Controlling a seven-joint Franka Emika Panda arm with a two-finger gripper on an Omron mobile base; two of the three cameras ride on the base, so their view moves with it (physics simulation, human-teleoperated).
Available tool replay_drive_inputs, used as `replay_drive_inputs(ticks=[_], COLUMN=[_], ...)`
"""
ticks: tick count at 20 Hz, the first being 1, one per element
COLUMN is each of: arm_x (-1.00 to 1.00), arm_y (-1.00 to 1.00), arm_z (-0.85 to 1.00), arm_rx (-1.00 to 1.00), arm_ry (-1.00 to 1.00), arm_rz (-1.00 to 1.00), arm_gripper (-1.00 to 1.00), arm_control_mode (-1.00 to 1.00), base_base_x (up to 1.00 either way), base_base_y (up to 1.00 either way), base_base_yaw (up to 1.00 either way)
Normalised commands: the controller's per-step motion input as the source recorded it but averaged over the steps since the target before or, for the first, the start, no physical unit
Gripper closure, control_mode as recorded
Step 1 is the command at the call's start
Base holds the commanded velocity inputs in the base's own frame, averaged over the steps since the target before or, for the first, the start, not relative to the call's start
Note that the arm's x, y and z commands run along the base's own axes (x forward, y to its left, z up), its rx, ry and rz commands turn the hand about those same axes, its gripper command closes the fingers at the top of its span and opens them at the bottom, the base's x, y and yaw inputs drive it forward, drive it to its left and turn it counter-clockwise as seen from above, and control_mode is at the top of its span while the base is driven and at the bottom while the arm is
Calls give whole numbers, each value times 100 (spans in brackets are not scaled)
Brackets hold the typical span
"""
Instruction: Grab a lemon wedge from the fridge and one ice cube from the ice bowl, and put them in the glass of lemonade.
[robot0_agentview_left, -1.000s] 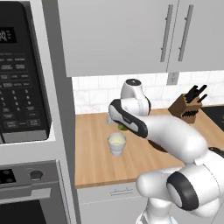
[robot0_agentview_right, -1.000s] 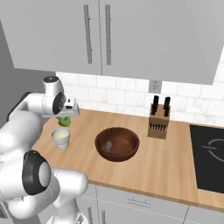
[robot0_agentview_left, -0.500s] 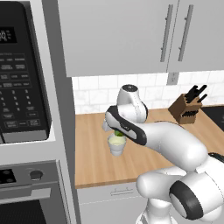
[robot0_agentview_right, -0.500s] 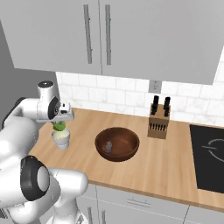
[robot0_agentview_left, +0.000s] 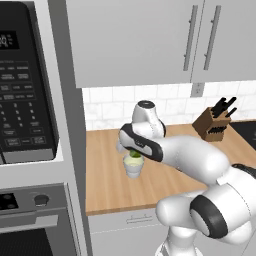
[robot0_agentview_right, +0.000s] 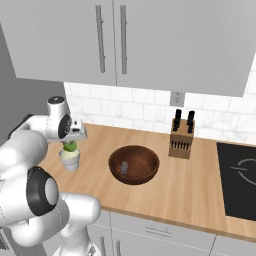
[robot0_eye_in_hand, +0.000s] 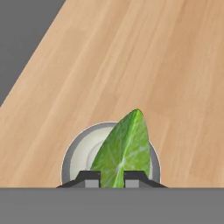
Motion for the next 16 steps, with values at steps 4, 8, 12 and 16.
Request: replay_drive_inputs(ticks=[4,8,12,16], arm_x=[2,0,12,22], arm_y=[0,0,0,5], arm_z=[-8,0,0,0], arm_rx=[0,0,0,0], arm_ry=[0,0,-1,0], arm_rz=[1,0,3,2], arm_gripper=[100,100,100,100], arm_control_mode=[-100,-100,-100,-100], base_base_x=[0,0,0,0], base_base_y=[0,0,0,0], base_base_yaw=[0,0,0,0])
